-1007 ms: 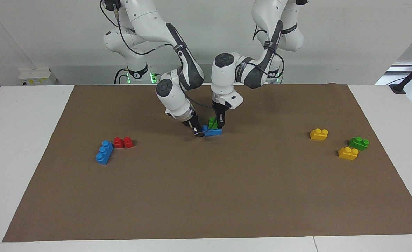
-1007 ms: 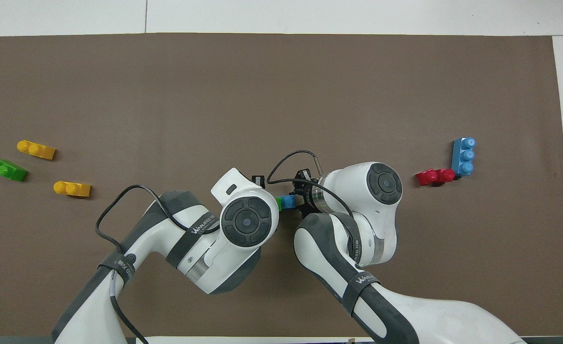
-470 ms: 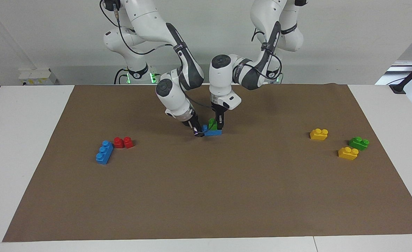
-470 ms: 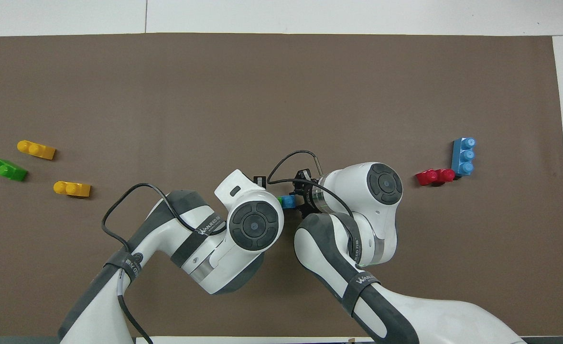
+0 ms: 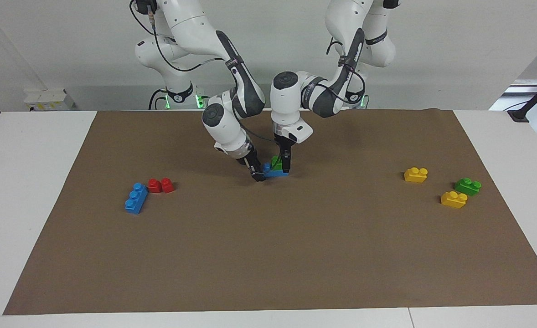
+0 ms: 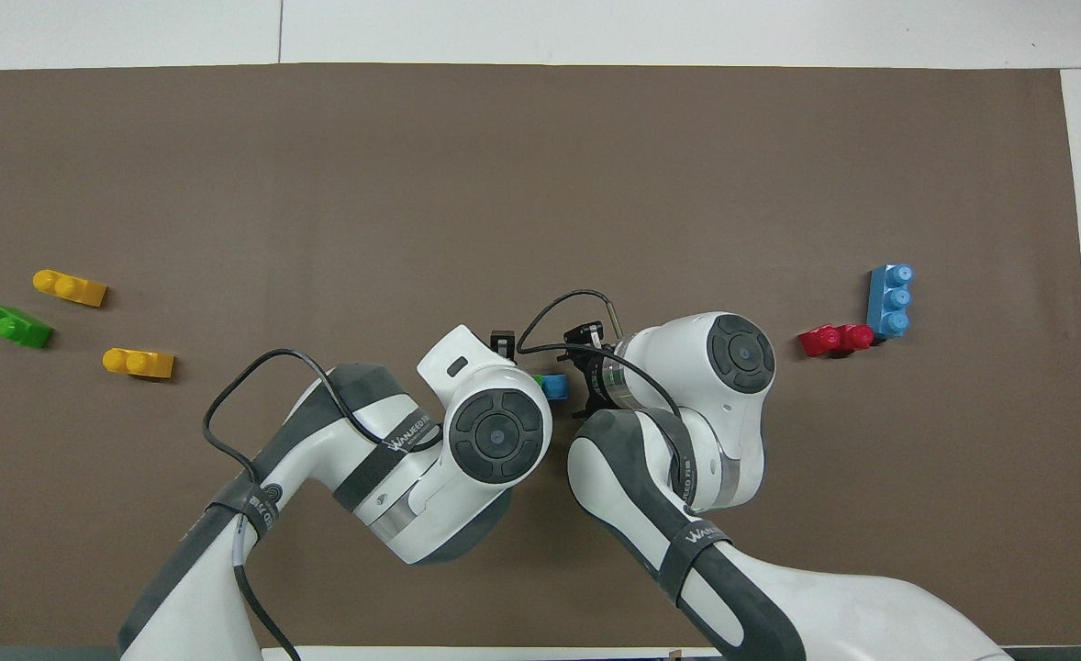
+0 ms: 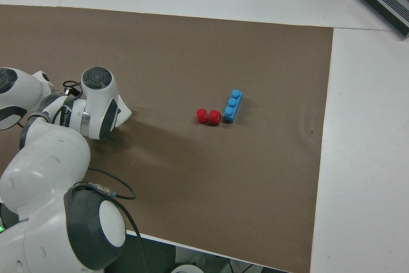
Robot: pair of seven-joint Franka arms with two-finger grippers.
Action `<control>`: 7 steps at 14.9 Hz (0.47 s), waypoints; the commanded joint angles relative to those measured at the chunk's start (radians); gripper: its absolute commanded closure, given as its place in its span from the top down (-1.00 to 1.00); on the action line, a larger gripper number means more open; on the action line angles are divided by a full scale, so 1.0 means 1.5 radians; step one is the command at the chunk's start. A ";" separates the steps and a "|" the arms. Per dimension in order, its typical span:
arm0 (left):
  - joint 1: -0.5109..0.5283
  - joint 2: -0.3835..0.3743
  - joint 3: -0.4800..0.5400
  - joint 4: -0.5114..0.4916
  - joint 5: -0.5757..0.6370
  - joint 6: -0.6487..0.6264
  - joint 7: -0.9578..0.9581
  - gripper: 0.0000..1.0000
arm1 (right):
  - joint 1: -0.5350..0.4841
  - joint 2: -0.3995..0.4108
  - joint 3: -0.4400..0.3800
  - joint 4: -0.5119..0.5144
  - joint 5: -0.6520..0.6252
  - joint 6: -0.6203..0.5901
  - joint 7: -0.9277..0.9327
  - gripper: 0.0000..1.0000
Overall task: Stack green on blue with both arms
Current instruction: 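Open the right gripper and withdraw it while the left gripper releases the bricks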
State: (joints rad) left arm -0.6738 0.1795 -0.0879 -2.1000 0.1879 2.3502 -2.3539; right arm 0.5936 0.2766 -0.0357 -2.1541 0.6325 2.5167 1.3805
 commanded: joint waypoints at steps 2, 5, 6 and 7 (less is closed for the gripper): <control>-0.008 -0.012 0.007 0.005 0.014 -0.021 -0.006 1.00 | -0.041 -0.008 0.000 -0.003 0.017 -0.022 -0.046 0.87; -0.005 -0.019 0.007 0.004 0.014 -0.024 -0.004 1.00 | -0.111 -0.033 -0.002 0.009 0.013 -0.103 -0.103 0.88; -0.001 -0.028 0.007 0.004 0.014 -0.035 0.002 1.00 | -0.137 -0.043 -0.003 0.016 0.006 -0.133 -0.128 0.89; 0.011 -0.037 0.007 0.005 0.014 -0.042 0.017 1.00 | -0.159 -0.052 -0.004 0.024 0.000 -0.165 -0.154 0.88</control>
State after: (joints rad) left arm -0.6726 0.1638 -0.0838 -2.0938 0.1897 2.3351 -2.3515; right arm 0.4260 0.2471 -0.0462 -2.1306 0.6322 2.3609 1.2297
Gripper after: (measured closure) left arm 0.000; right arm 0.097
